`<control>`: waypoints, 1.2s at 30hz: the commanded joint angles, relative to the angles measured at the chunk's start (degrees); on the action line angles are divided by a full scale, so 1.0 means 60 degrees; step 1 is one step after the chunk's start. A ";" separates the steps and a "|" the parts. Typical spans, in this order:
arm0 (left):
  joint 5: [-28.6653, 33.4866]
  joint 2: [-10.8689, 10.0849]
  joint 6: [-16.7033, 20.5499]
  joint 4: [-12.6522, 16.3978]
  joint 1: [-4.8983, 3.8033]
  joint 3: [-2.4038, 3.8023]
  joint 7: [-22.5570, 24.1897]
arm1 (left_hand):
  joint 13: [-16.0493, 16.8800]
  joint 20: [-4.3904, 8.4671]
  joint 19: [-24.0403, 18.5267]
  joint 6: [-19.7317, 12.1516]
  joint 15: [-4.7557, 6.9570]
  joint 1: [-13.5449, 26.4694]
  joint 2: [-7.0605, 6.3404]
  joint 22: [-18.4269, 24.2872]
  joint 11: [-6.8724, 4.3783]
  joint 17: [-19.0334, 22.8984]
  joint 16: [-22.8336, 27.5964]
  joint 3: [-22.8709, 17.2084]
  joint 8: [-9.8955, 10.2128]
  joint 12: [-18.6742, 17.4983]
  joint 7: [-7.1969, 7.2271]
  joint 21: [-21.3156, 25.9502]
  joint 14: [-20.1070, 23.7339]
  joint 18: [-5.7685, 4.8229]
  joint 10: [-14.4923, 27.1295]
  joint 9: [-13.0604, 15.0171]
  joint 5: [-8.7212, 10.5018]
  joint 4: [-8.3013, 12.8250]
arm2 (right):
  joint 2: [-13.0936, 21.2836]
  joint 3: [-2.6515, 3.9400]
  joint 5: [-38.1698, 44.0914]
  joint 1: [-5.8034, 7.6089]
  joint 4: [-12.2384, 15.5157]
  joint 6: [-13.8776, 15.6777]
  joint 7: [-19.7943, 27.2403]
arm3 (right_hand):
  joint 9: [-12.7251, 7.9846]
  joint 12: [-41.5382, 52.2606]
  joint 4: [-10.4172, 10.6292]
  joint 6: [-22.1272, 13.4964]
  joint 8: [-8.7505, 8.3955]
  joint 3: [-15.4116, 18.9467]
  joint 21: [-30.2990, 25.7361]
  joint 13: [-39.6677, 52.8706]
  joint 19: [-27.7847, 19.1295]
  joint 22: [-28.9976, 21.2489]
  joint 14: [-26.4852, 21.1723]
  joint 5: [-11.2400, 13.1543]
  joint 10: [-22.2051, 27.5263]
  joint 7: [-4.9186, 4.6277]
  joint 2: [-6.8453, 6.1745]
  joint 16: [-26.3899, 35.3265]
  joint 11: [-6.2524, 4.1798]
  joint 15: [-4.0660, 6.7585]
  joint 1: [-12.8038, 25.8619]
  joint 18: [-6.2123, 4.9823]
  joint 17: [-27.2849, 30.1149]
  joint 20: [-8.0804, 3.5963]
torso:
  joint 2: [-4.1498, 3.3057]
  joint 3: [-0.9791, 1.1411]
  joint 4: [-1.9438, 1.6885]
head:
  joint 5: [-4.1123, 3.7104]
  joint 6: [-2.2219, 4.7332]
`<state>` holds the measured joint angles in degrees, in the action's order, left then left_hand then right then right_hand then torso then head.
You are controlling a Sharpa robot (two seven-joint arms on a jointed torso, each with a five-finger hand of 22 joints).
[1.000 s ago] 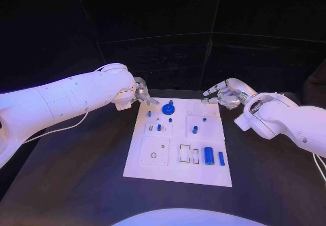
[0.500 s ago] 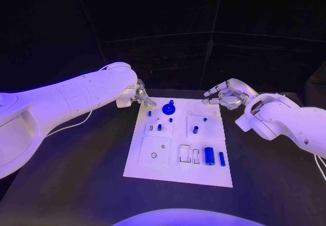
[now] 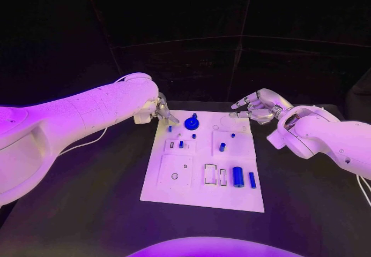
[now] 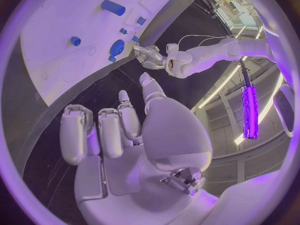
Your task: Assemble the parts on the task board
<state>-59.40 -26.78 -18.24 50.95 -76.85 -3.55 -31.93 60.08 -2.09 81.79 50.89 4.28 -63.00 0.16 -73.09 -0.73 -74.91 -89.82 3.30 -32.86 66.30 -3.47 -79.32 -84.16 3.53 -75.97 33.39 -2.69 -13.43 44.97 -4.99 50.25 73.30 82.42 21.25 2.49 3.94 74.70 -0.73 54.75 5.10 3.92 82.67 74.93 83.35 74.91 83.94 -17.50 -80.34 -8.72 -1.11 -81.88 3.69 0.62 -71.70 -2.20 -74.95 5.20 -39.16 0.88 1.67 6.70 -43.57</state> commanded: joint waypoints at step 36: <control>-0.0077 0.0035 -0.0480 0.0051 0.0061 -0.0042 0.0119 | -0.0001 0.0039 0.0044 0.0187 0.0035 -0.0608 0.0429 -0.0013 -0.0050 -0.2516 -0.0030 -0.0021 -0.0106 0.0064 0.0054 -0.0035 -0.0974 0.0043 -0.0070 -0.0117 -0.0019 0.0362 | 0.0004 0.0006 -0.0022 0.0020 0.0028 -0.0032 0.0038 | 0.0004 -0.0037 0.0010 0.0028 0.0041 0.0057 -0.0044 0.0333 -0.0069 -0.0003 0.0506 -0.0046 0.0038 0.0026 0.0099 0.0052 -0.0025 0.0052 -0.0027 -0.0171 -0.0024 -0.0009 | 0.0004 -0.0004 -0.0013 | 0.0033 -0.0046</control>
<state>-59.54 -26.61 -20.77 51.15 -76.40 -3.83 -31.86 60.12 -2.07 81.81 51.70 4.28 -66.20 2.70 -73.13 -0.93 -74.91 -89.82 3.13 -33.30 66.30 -3.06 -79.33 -84.15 3.53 -76.17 32.74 -2.69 -11.68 45.03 -4.99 50.25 73.30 82.45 21.25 2.49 3.94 74.70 -0.73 54.75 5.10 3.92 82.69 74.93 83.35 74.90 83.94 -17.50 -80.34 -8.72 -1.12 -81.88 3.69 0.62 -71.70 -2.20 -74.92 5.20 -39.13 0.87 1.58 6.87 -43.80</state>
